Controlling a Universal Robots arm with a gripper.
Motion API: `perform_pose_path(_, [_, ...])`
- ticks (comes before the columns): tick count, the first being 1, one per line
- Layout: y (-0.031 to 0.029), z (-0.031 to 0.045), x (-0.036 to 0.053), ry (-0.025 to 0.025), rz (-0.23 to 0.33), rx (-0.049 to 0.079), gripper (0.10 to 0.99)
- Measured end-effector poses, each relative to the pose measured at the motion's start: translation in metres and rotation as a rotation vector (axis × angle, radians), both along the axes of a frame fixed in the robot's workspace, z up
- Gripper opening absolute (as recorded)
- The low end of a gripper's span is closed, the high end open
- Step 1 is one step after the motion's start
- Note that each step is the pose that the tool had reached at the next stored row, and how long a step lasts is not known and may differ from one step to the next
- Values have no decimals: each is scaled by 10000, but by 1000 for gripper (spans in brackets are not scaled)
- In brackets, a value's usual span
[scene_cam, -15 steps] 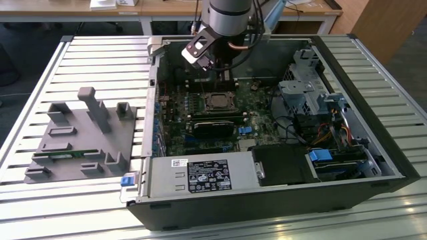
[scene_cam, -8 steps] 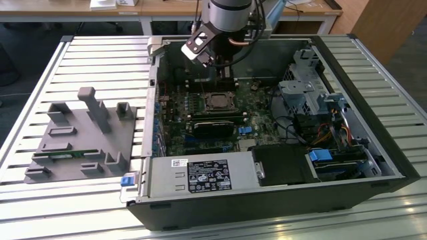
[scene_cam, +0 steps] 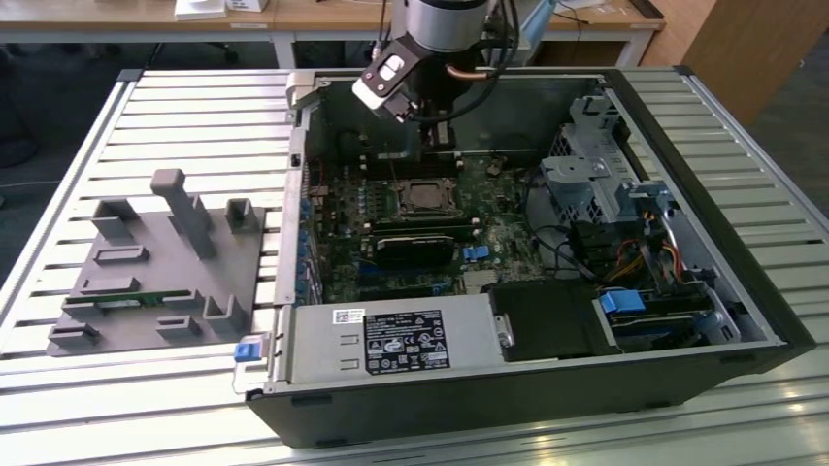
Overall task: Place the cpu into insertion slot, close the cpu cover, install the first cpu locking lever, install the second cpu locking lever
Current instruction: 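Install the first cpu locking lever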
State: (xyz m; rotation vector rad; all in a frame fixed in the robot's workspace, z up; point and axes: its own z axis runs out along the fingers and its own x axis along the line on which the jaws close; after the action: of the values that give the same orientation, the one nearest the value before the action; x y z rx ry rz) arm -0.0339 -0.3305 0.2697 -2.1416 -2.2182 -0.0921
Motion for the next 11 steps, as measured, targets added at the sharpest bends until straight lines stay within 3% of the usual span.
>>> perform_pose_path(11, [0, -3, 0, 1, 1897, -1, 106])
